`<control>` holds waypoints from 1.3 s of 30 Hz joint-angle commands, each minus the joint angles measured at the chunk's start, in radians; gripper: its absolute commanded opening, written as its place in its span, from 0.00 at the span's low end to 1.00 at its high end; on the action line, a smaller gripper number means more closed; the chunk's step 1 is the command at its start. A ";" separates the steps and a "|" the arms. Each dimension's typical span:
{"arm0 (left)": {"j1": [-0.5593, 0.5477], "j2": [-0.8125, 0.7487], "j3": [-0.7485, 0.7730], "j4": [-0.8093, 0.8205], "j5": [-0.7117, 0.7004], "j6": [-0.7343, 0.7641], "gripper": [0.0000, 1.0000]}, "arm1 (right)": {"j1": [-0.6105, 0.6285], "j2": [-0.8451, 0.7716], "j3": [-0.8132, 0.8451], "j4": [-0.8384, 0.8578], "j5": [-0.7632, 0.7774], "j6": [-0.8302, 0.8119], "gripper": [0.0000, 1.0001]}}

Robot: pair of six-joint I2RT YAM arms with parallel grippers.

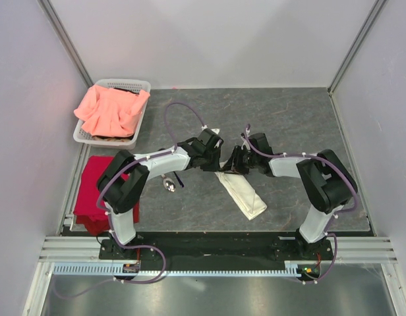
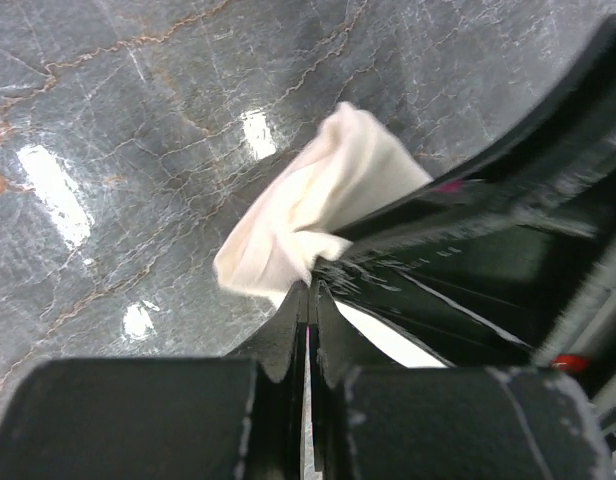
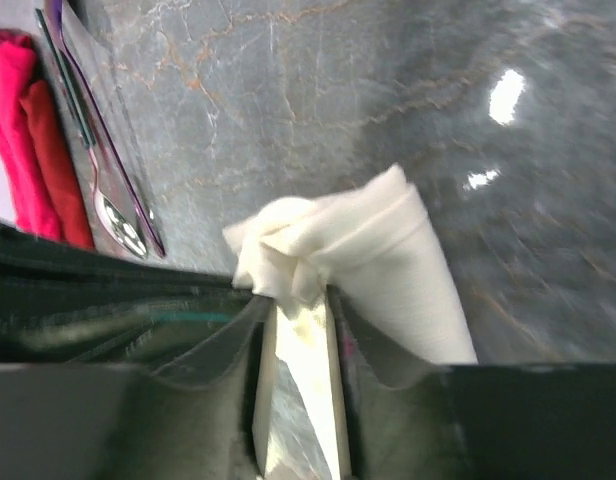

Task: Fold the napkin into a case and place the utensils inside
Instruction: Grasp the top corner of the square folded napkin from the folded napkin.

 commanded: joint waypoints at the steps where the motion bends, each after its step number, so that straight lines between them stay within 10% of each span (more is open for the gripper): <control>1: -0.003 -0.047 -0.011 0.060 0.006 -0.031 0.02 | -0.010 -0.097 -0.020 -0.070 0.015 -0.063 0.36; 28: 0.002 -0.047 -0.018 0.060 0.023 -0.025 0.02 | -0.022 -0.140 0.040 -0.119 0.007 -0.090 0.36; 36: 0.000 -0.047 -0.023 0.080 0.053 -0.029 0.02 | -0.022 -0.068 0.069 -0.082 0.004 -0.089 0.24; 39: 0.000 -0.049 -0.026 0.087 0.063 -0.039 0.02 | -0.024 -0.045 0.061 -0.068 -0.005 -0.092 0.06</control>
